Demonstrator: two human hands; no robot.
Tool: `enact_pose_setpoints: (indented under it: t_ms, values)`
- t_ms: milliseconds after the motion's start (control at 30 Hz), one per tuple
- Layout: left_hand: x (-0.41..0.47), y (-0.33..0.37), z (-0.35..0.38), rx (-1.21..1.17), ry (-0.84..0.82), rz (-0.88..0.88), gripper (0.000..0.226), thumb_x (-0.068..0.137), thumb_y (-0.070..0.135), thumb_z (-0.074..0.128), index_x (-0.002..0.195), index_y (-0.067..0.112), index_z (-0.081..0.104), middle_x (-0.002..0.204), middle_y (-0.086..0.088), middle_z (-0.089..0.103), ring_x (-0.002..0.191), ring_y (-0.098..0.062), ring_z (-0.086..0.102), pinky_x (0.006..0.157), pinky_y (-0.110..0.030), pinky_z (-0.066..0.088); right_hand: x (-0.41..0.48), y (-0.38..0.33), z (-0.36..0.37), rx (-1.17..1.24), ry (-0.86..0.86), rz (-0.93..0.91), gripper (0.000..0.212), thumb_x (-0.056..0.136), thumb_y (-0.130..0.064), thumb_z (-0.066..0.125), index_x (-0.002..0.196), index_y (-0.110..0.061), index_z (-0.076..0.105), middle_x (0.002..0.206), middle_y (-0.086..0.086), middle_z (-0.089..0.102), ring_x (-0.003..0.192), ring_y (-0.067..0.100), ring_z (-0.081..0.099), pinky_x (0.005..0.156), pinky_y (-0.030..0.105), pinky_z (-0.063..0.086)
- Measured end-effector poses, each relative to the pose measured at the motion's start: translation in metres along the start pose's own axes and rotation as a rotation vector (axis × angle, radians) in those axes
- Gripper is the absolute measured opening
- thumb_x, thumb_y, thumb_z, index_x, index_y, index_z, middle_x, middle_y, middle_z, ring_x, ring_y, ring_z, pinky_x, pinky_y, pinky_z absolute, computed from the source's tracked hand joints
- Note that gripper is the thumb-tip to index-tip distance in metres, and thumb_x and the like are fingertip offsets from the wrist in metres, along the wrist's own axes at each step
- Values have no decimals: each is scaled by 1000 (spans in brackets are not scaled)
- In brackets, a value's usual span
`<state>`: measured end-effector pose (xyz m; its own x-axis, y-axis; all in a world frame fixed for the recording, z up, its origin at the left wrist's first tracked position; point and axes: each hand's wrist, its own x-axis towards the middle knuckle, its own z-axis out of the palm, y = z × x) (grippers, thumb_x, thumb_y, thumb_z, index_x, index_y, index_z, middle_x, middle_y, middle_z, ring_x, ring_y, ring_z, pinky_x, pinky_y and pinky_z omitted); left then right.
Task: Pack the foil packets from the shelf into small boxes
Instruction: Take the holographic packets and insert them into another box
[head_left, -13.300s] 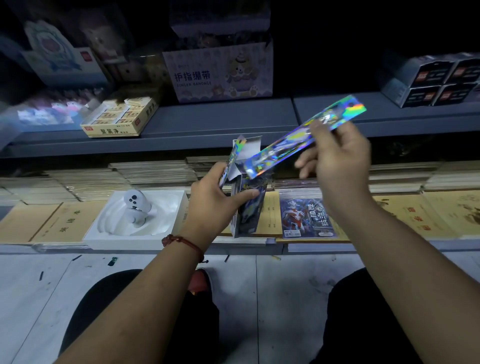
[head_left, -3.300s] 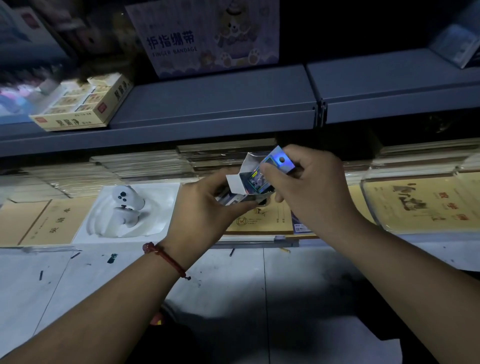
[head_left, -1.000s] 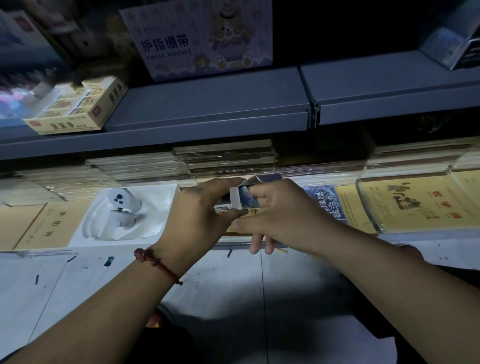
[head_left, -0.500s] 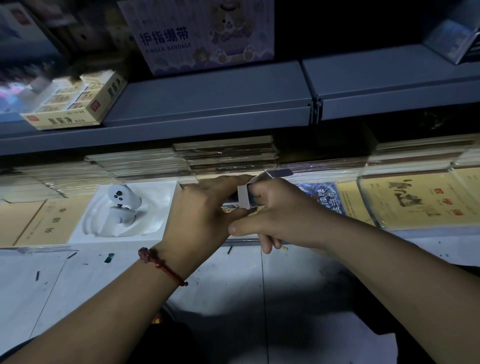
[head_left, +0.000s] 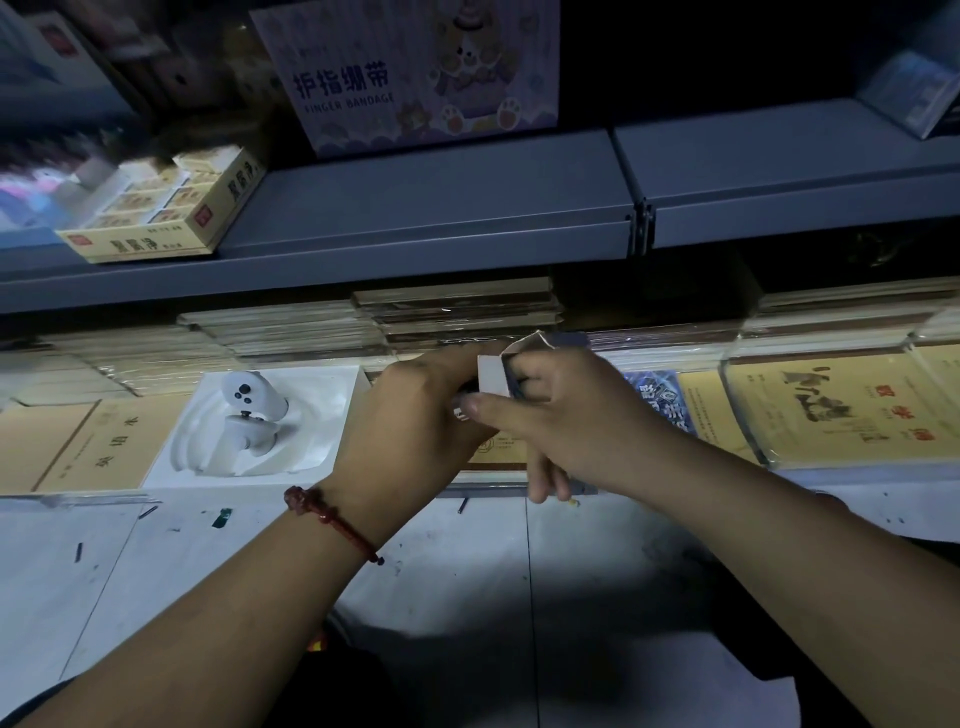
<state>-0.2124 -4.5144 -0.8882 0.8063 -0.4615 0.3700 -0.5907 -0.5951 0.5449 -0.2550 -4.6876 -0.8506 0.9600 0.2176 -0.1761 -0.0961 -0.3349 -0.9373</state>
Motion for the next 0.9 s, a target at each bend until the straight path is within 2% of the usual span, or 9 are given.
enact_pose_setpoints:
  t_ms: [167, 300, 367, 400, 500, 600, 667, 767, 900]
  values:
    - [5, -5, -5, -8, 23, -171, 27, 78, 33, 87, 99, 32, 70, 82, 15, 69, 74, -1, 63, 64, -22, 49, 1, 2, -21, -47, 250, -120, 17, 91, -22, 76, 106, -16, 73, 97, -7, 76, 37, 19, 63, 35, 23, 43]
    - [9, 2, -10, -520, 9, -415, 19, 79, 21, 86, 82, 33, 71, 84, 6, 77, 83, -15, 75, 79, -42, 60, 9, 15, -30, -25, 414, -165, 12, 91, -16, 76, 102, -18, 71, 94, -3, 71, 56, 20, 70, 48, 24, 50]
    - [9, 7, -9, -694, 10, -423, 10, 81, 26, 81, 88, 24, 74, 96, -2, 78, 91, -24, 76, 86, -54, 59, 14, 19, -29, -11, 489, -159, 21, 89, -19, 78, 106, -20, 65, 98, -2, 66, 72, 23, 72, 61, 36, 58]
    - [9, 10, -9, -713, 21, -422, 18, 81, 30, 81, 94, 19, 75, 99, -3, 78, 92, -24, 75, 85, -56, 58, 16, 20, -28, -2, 516, -160, 25, 87, -20, 78, 106, -20, 62, 99, 0, 64, 76, 26, 72, 66, 42, 60]
    - [10, 15, -7, -761, 58, -434, 35, 77, 28, 82, 107, 14, 72, 98, -2, 78, 84, -21, 73, 77, -41, 54, 18, 18, -26, 135, 527, -159, 28, 87, -14, 78, 108, -14, 60, 101, 7, 65, 76, 28, 71, 62, 36, 61]
    - [12, 16, -7, -893, 138, -472, 68, 64, 21, 87, 122, 12, 53, 99, -12, 78, 85, -33, 75, 86, -52, 59, 14, 11, -25, 219, 455, -194, 19, 89, -9, 75, 107, -9, 68, 94, 2, 70, 70, 15, 67, 55, 26, 58]
    - [11, 16, -7, -924, 148, -473, 67, 64, 17, 89, 115, 14, 45, 99, -15, 78, 83, -37, 75, 88, -61, 57, 11, 9, -25, 204, 425, -218, 16, 91, -9, 74, 106, -11, 71, 92, 1, 71, 71, 18, 67, 55, 25, 57]
    - [9, 18, -11, -899, 114, -449, 63, 70, 19, 93, 109, 18, 43, 100, -12, 78, 83, -40, 75, 85, -65, 57, 9, 9, -25, 150, 426, -259, 17, 91, -12, 73, 107, -18, 72, 95, 2, 72, 78, 30, 66, 62, 36, 57]
    - [7, 22, -14, -822, 124, -454, 64, 63, 21, 91, 109, 18, 47, 92, -4, 77, 82, -33, 76, 80, -63, 59, 9, 11, -26, -89, 464, -389, 24, 91, -13, 74, 112, -24, 70, 106, -9, 60, 73, 17, 65, 71, 26, 54]
